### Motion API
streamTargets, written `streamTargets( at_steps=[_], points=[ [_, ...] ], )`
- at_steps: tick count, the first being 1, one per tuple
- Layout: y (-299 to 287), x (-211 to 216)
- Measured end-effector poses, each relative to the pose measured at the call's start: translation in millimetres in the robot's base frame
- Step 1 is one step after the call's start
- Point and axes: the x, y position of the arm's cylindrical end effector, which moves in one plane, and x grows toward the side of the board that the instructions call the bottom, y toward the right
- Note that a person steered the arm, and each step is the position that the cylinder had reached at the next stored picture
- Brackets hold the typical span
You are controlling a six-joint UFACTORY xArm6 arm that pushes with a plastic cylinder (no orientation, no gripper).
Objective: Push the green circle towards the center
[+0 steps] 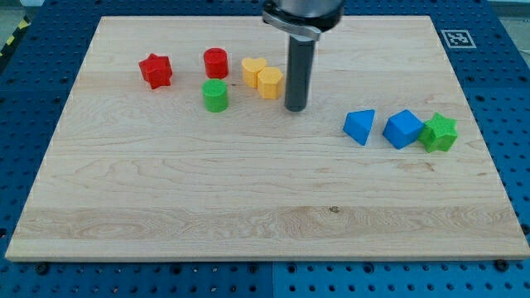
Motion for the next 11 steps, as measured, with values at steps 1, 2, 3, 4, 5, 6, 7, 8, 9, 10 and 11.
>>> streamTargets(
  at_steps=[1,2,3,4,5,6,7,8,9,10,11],
  points=[
    [-32,-20],
    [-57,-45],
    [-92,-47],
    [-130,-47],
    [-142,-44],
    [-142,-19],
    [-142,-8],
    [-142,-8],
    [-142,-11],
    [-142,-27],
    [-137,-30]
  ],
)
